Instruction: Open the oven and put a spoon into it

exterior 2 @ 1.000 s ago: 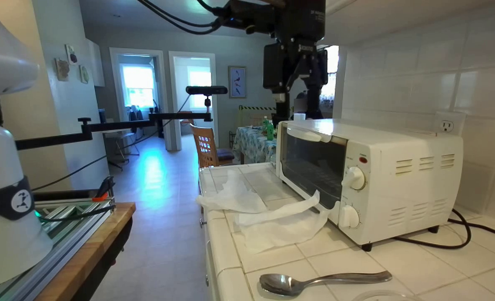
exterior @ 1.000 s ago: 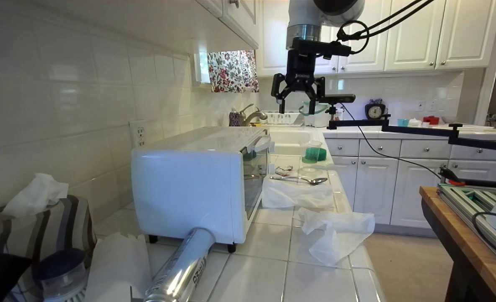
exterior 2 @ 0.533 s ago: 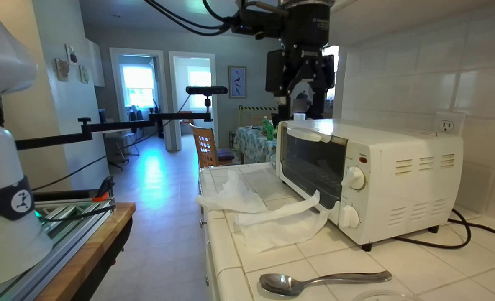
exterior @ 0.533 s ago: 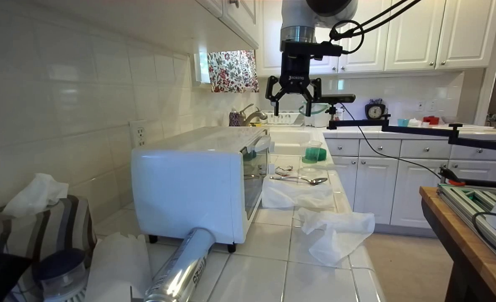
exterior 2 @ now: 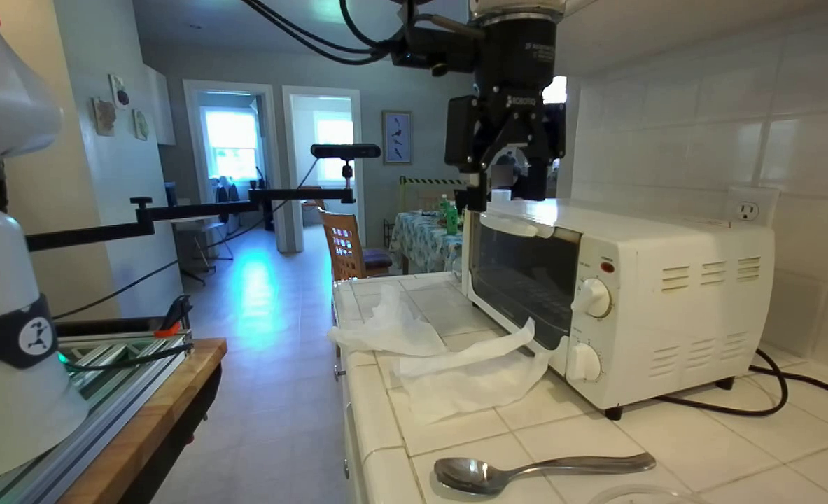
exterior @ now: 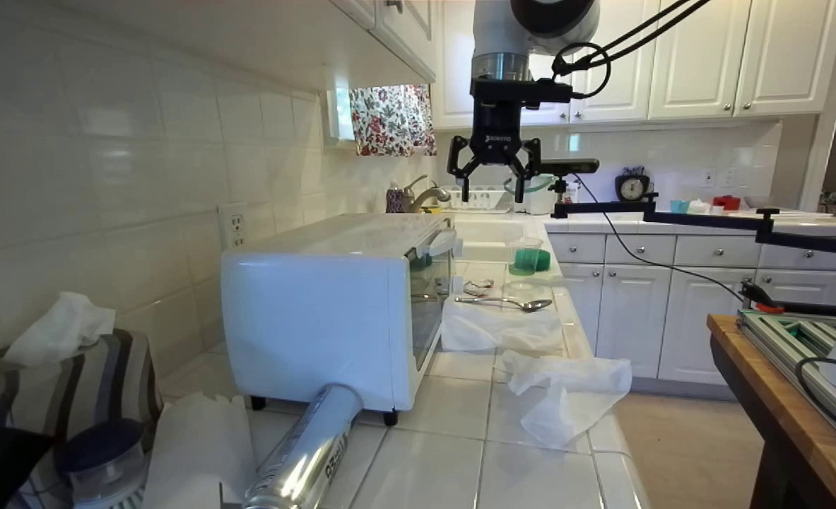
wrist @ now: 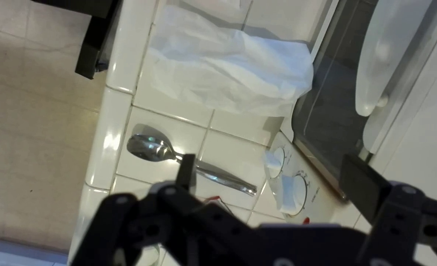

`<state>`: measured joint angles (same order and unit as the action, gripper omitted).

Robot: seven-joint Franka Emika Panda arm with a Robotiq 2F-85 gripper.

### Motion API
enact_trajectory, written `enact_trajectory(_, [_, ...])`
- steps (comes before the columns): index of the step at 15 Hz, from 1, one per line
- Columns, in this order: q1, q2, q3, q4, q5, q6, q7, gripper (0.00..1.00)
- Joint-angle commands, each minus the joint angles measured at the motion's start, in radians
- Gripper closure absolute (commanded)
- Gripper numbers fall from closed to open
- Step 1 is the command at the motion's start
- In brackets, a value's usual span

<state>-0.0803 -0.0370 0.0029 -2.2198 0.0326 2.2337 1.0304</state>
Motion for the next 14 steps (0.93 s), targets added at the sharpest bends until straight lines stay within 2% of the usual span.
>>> enact_trajectory(1, [0.023,0.029,-0.003,0.014,0.009,0.018,0.07,0.0])
enact_trajectory(9, [0.066,0.062,0.003,0.027,0.016,0.013,0.215,0.0])
enact_trajectory(14, [0.074,0.072,0.004,0.017,0.016,0.065,0.214,0.0])
